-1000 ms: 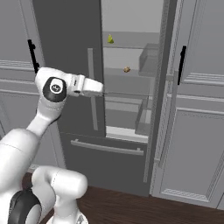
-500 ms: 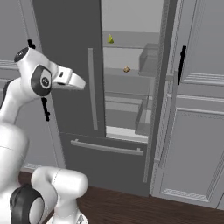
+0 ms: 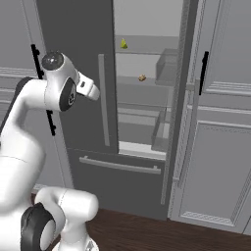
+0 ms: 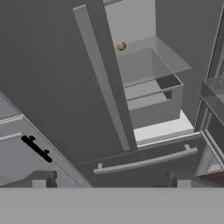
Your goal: Grab a lemon wedge from the fridge and one ice cube from the ice bowl, and put them in the glass of lemonade.
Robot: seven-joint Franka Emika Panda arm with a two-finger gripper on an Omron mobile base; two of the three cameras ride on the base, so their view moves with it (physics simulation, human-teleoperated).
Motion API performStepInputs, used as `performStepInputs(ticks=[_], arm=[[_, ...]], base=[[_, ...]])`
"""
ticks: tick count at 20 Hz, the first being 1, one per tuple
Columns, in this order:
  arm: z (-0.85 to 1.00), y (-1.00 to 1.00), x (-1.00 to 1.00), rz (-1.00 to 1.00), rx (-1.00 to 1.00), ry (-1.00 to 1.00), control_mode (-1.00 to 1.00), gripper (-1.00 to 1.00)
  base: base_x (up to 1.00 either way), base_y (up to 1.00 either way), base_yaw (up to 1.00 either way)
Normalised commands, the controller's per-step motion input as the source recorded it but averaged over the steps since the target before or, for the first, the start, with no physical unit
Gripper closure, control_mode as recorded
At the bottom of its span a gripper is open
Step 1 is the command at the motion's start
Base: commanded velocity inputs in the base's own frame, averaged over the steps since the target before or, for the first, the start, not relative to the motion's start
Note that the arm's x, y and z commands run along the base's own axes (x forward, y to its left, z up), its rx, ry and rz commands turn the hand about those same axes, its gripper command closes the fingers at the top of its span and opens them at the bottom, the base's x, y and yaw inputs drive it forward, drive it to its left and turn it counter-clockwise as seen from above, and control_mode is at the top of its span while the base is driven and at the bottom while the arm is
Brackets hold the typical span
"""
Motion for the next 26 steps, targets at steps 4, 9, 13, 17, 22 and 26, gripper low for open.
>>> performStepInputs(ticks=[4,9,13,17,22,26], arm=[[-0.11,0.03,0.66,0.0,0.07,0.0,-1.0,-1.0],[-0.03,0.09,0.86,-0.01,-0.01,0.11,-1.0,-1.0],[0.0,0.0,0.83,0.0,-0.01,0.09,-1.0,-1.0],[-0.1,0.0,0.82,0.0,-0.02,0.02,-1.0,-1.0],[-0.37,0.01,0.56,0.0,-0.08,-0.21,-1.0,-1.0],[-0.37,0.01,0.63,0.0,-0.07,-0.24,-1.0,-1.0]], base=[[0.0,0.0,0.0],[0.0,0.0,0.0],[0.0,0.0,0.0],[0.0,0.0,0.0],[0.0,0.0,0.0],[0.0,0.0,0.0]])
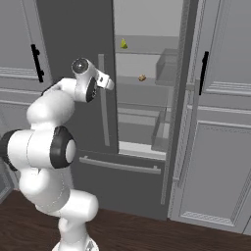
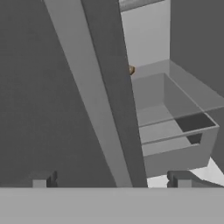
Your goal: Grab a lemon wedge from the fridge and one ice cube from the ice bowl, and put them in the glass of lemonade.
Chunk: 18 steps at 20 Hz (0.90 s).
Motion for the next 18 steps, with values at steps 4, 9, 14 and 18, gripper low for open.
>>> performStepInputs(ticks=[4,9,14,18], arm=[[-0.25,0.0,0.81,0.0,-0.01,-0.04,-1.0,-1.0],[-0.15,0.0,0.96,0.0,0.0,0.02,-1.0,-1.0],[-0.18,0.03,1.0,0.0,0.0,0.07,-1.0,-1.0],[-0.19,0.18,1.0,0.0,0.0,0.13,-1.0,-1.0]], base=[[0.0,0.0,0.0],[0.0,0.0,0.0],[0.0,0.0,0.0],[0.0,0.0,0.0]])
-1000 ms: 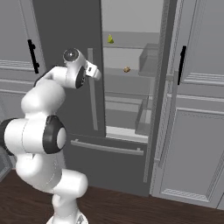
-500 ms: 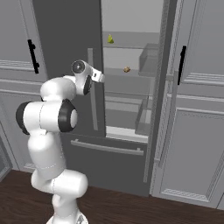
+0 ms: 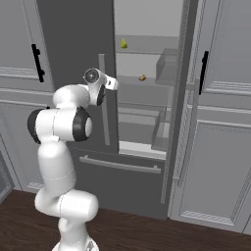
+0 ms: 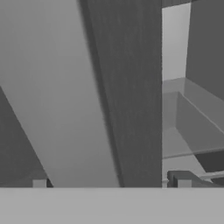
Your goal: Grab a lemon wedge from the fridge and one ice cube from the ice bowl, and put them in the glass of lemonade.
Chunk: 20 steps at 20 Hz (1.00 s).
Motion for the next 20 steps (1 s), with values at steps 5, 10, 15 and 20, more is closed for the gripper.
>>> performStepInputs(ticks=[5,10,15,20], arm=[[-0.05,0.15,0.57,-0.01,0.0,0.07,-1.0,1.0],[0.0,0.08,-0.13,0.01,0.0,0.04,-1.0,1.0],[0.18,0.42,-0.98,0.01,0.02,0.0,-1.0,1.0],[0.57,0.46,-1.0,0.0,0.08,0.0,-1.0,1.0]], base=[[0.0,0.0,0.0],[0.0,0.0,0.0],[0.0,0.0,0.0],[0.0,0.0,0.0]])
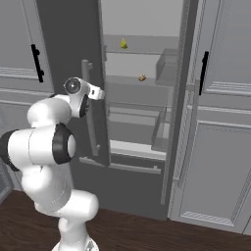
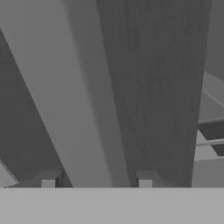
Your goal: Grab a lemon wedge from the fridge and one ice cube from the ice bowl, and put them in the glass of lemonade.
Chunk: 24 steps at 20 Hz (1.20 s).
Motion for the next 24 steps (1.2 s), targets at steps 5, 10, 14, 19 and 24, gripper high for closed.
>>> performStepInputs(ticks=[5,10,14,19,24], arm=[[0.8,0.34,-1.0,0.01,0.04,0.0,-1.0,1.0],[0.78,0.42,-1.0,0.05,-0.09,0.0,-1.0,1.0],[0.86,0.43,-0.93,0.05,-0.11,0.0,-1.0,-1.0],[0.68,0.23,-0.79,0.03,-0.07,0.0,-1.0,-1.0],[0.37,-0.51,-0.24,-0.01,0.35,-0.04,-1.0,-1.0]], base=[[0.0,0.0,0.0],[0.0,0.0,0.0],[0.0,0.0,0.0],[0.0,0.0,0.0],[0.0,0.0,0.0]])
